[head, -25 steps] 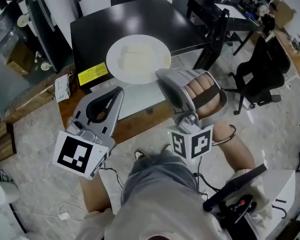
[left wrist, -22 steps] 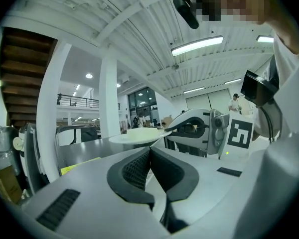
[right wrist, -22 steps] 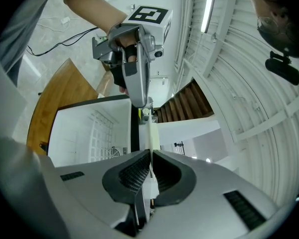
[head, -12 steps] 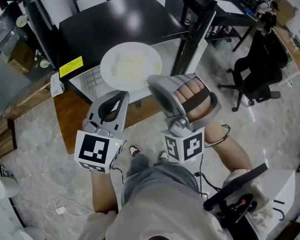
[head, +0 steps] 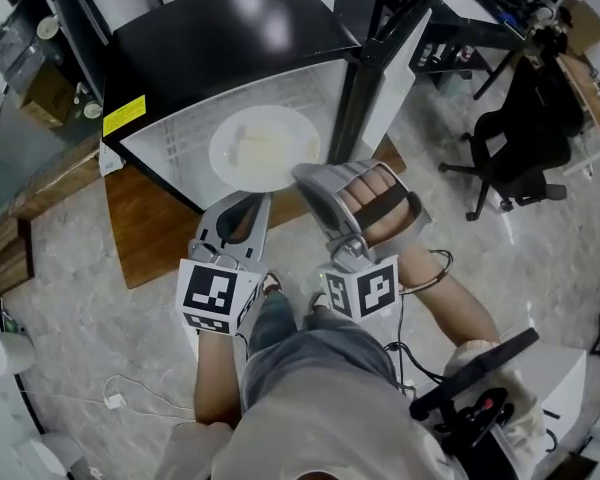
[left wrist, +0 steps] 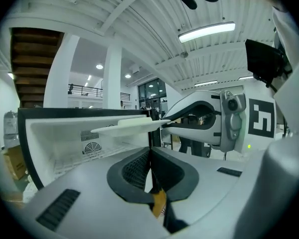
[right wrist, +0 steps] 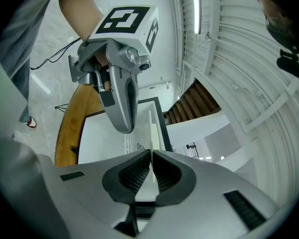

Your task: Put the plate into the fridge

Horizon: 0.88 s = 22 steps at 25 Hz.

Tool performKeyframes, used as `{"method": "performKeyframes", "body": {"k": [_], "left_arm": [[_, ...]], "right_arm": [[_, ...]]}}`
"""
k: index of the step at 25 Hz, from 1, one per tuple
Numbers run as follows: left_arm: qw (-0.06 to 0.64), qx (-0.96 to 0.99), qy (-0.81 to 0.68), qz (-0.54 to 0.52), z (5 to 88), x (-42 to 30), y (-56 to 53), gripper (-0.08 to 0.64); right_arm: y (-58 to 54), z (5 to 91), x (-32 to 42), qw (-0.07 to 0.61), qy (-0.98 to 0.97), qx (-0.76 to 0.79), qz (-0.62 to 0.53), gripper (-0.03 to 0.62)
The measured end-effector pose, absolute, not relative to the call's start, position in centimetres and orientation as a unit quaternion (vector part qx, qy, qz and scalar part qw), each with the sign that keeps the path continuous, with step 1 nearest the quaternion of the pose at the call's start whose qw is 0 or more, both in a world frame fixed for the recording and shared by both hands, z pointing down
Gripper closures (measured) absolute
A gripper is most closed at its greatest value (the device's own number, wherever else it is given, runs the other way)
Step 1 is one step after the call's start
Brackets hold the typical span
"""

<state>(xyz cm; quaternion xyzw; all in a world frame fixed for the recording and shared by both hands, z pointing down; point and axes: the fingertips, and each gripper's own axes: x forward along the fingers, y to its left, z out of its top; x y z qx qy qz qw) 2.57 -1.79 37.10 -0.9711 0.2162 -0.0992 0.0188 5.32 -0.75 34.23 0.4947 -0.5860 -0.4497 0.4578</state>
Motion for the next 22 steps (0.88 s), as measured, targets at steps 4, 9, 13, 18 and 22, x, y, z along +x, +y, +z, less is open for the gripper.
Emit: {"method": "performKeyframes", "body": {"k": [4,9,13,18,22], "left_arm": [[0.022,-0.966,0.233,-0.107,39.6,3.2,-3.6,0.541],[0.024,-0.966,0.243,-0.089,41.8,3.9,-9.2,0.541],[0.012,-0.965,0.250,-0.075,43.3,3.1,-14.0,0.541],[0.013,-0.964,0.254,-0.071,44.4,3.8,-19.8,0.541],[0.042,-0.964,0.254,-0.071,45.5,3.8,-23.9,0.541]], "right_arm": [[-2.9,36.6,5.8,0.461,-0.591,0.487,-0.449,0.561],[-8.7,39.1,6.0,0.462,-0.586,0.484,-0.457,0.561],[-13.7,41.1,5.2,0.474,-0.587,0.479,-0.449,0.561],[-20.3,43.0,6.2,0.490,-0.586,0.476,-0.436,0.561],[-25.2,44.8,6.6,0.505,-0.585,0.467,-0.429,0.561]]}}
